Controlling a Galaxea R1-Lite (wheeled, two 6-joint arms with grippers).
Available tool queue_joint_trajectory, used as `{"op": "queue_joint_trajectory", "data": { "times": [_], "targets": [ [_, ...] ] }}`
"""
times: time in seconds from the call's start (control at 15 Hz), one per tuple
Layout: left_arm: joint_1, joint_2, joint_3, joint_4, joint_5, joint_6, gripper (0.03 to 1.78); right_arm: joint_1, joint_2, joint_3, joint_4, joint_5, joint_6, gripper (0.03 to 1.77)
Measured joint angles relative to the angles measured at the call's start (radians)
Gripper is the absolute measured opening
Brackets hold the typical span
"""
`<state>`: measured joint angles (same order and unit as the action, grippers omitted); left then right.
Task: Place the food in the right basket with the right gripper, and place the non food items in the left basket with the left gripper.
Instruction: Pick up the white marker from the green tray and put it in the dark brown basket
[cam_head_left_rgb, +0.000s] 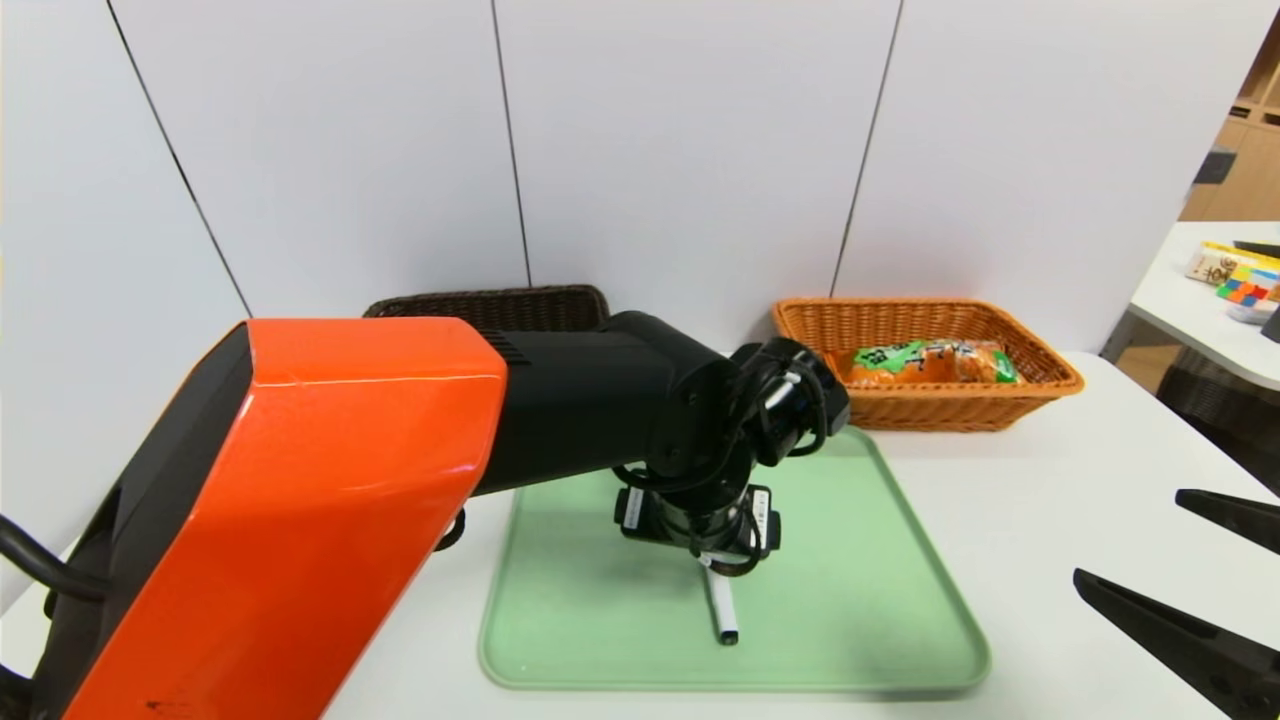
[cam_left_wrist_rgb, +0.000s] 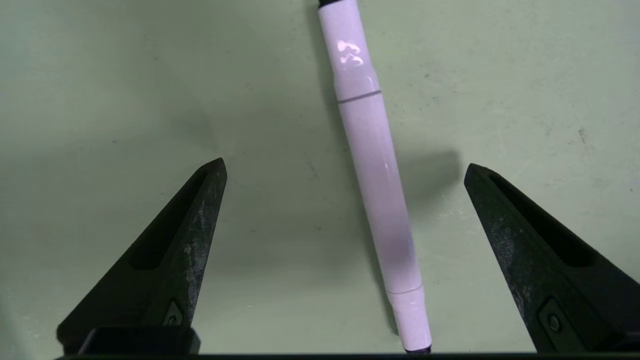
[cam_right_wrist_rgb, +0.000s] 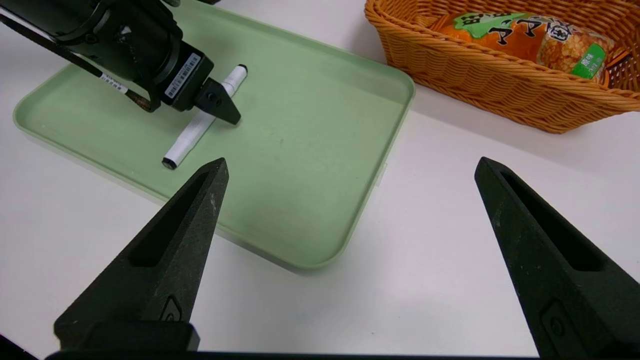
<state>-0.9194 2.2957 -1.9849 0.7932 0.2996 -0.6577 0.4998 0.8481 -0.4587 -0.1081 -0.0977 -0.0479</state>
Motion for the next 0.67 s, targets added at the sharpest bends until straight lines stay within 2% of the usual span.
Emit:
{"op": "queue_joint_trajectory", "data": {
  "times": [0.4, 0.67],
  "targets": [
    [0.009, 0.006, 0.000, 0.002, -0.005, -0.029, 1.69, -0.001, 0.003, -0.004, 0.000, 0.000, -0.002, 1.70],
    [0.008, 0.001, 0.000, 0.004, -0.060, -0.066, 1.69, -0.001, 0.003, -0.004, 0.000, 0.000, -0.003, 1.70]
  ]
}}
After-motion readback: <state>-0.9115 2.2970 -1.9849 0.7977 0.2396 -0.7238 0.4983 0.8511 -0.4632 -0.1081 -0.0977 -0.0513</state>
